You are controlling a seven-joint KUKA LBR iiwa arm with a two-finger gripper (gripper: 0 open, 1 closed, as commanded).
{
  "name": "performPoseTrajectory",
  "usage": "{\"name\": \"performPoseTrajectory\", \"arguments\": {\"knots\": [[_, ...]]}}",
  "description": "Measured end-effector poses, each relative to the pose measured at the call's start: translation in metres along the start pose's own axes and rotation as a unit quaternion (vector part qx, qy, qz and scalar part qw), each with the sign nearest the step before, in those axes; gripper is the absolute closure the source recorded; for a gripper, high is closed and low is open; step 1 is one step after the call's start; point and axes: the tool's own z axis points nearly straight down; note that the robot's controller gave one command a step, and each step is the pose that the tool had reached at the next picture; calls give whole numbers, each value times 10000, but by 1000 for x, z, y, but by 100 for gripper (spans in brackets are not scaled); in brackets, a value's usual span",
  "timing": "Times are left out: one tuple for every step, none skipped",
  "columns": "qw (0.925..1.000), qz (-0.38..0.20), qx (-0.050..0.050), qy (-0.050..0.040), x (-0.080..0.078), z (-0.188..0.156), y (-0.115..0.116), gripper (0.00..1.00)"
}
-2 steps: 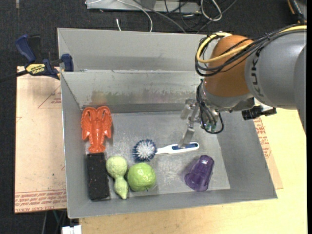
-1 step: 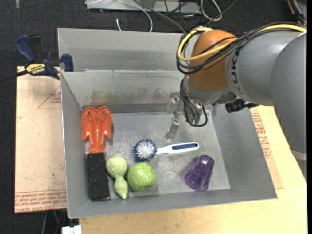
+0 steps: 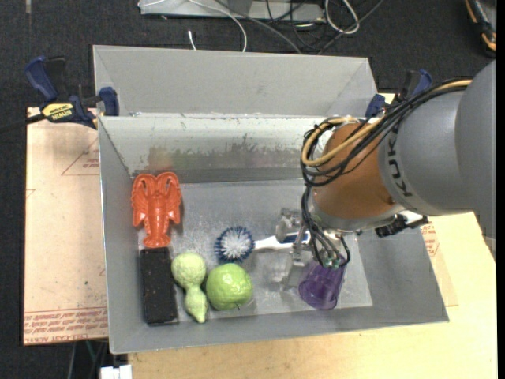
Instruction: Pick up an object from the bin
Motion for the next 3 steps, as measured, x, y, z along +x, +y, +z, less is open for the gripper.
{"name": "performPoseTrajectory", "arguments": {"knots": [[9924, 1221, -70, -113, -86, 1, 46, 0], [9951, 982, -68, -105, -72, 5, 40, 0], [9989, 464, -33, -67, -54, 10, 31, 0]]}}
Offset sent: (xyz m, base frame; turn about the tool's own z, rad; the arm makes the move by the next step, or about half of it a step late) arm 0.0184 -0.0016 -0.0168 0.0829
